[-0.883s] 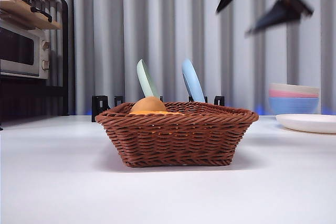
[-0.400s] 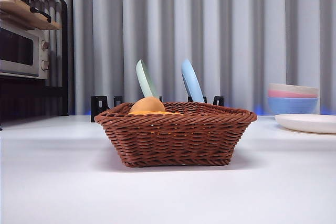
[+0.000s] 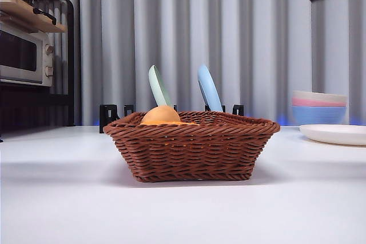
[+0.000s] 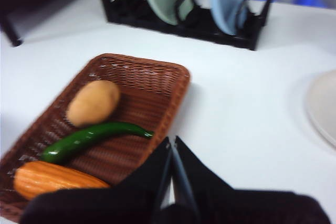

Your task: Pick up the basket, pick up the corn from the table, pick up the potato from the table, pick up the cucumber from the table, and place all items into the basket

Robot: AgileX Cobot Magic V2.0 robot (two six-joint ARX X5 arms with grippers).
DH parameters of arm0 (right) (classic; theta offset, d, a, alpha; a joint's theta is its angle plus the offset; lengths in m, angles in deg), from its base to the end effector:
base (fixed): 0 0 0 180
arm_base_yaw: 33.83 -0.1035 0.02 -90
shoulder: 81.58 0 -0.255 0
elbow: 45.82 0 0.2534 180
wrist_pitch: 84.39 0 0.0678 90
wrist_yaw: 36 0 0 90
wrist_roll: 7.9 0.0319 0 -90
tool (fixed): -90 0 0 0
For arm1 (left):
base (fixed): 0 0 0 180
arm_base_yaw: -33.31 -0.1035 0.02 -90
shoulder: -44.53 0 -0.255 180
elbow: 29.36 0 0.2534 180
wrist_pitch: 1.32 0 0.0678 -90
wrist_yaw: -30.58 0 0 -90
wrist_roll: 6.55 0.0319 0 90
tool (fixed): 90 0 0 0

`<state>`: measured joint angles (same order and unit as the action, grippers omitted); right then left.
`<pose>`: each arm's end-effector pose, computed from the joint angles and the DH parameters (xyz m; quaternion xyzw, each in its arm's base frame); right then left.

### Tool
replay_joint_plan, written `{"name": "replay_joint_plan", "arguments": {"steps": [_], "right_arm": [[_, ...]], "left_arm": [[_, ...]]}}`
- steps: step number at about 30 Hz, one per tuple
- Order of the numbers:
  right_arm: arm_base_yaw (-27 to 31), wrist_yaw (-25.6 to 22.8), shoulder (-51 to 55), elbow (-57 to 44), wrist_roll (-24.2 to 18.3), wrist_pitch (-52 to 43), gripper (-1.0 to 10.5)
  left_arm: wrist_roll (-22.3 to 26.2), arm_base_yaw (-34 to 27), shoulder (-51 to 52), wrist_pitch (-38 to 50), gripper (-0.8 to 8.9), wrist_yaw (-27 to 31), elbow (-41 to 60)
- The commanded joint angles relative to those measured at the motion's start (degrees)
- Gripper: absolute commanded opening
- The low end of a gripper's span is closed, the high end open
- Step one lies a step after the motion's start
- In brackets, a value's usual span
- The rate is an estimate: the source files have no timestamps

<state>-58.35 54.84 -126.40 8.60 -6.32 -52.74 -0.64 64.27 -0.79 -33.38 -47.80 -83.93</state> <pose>0.1648 0.0757 0.2881 -0.0260 0.1901 0.2129 0.9581 0.1595 -0.0882 0.2872 0.1215 0.1755 -0.1739 0.9613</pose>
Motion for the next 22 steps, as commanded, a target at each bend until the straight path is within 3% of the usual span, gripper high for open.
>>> {"name": "replay_joint_plan", "arguments": {"steps": [1,5,7,21,22], "right_arm": [[-0.85,-1.4,4.85,-6.93,1.62,-3.19,-0.1],[-0.61,-1.36,6.86,-8.85,6.73,-1.33,0.0],[-0.61,-1.4,6.8,-8.85,9.86,-1.01,0.0],[-0.63,-1.25,6.91,-8.83,9.94,-0.98,0.0],[-0.63,-1.25,6.91,-8.83,9.94,-0.96,0.0]], "left_arm": [[-1.38,-0.09,4.61,0.87,-0.08,-0.74,4.76],[-6.56,-0.09,7.74,-1.75,-0.04,-1.53,5.81],[-6.56,-0.09,7.91,-2.51,-0.04,-1.46,5.81],[-6.43,-0.04,7.85,-3.89,-0.03,-1.33,5.84],[-4.46,-0.22,9.38,-4.94,-0.03,-0.68,5.86]]}}
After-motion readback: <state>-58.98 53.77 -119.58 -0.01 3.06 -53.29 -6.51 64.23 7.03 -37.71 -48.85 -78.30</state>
